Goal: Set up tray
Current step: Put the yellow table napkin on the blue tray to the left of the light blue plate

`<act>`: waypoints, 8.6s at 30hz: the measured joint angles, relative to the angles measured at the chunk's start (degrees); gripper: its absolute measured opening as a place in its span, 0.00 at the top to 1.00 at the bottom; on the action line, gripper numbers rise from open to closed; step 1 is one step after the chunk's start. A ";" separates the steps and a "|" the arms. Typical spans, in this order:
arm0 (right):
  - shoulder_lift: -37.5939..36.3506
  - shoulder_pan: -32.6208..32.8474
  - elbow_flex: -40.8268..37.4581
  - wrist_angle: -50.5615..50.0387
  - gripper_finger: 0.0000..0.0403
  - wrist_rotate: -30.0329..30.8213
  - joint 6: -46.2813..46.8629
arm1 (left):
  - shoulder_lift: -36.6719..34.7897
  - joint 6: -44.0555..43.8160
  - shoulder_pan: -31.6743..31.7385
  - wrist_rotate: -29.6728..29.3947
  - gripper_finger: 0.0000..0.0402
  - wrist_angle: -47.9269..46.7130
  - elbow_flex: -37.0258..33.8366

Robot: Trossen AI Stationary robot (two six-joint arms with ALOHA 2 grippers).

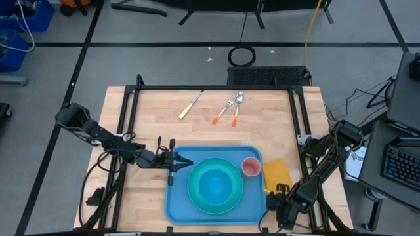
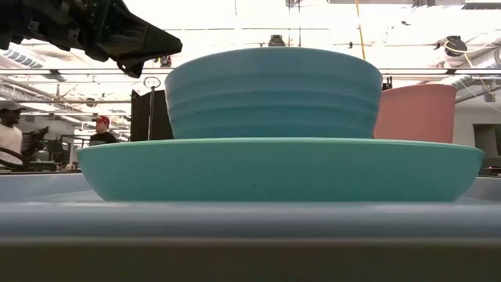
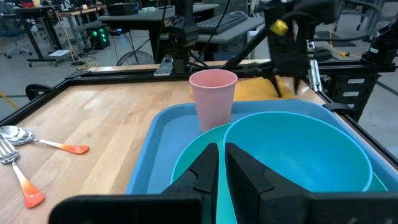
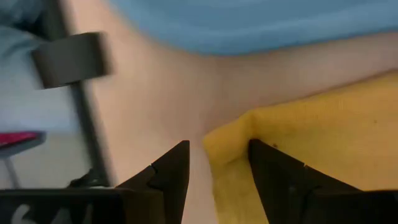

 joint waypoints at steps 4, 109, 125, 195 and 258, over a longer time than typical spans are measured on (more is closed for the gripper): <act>2.21 0.11 -0.07 -0.29 0.61 -0.30 -0.12 | 0.00 -0.59 0.00 -0.01 0.92 -0.70 0.00; -48.46 0.04 -3.04 1.92 1.00 40.22 -16.99 | 0.00 -5.39 0.00 -0.08 0.92 -3.55 -0.02; -54.97 -0.46 -3.04 7.29 1.00 47.85 -31.75 | 0.00 -5.65 0.00 -0.03 0.92 -4.20 -0.02; -34.33 -71.01 -2.36 59.16 1.00 -22.24 -35.59 | -15.81 -10.81 7.74 -3.50 0.92 -20.79 0.00; 9.35 -60.90 23.91 82.55 1.00 -17.09 -32.66 | -14.47 -38.15 -10.26 -17.61 0.92 -46.30 -0.04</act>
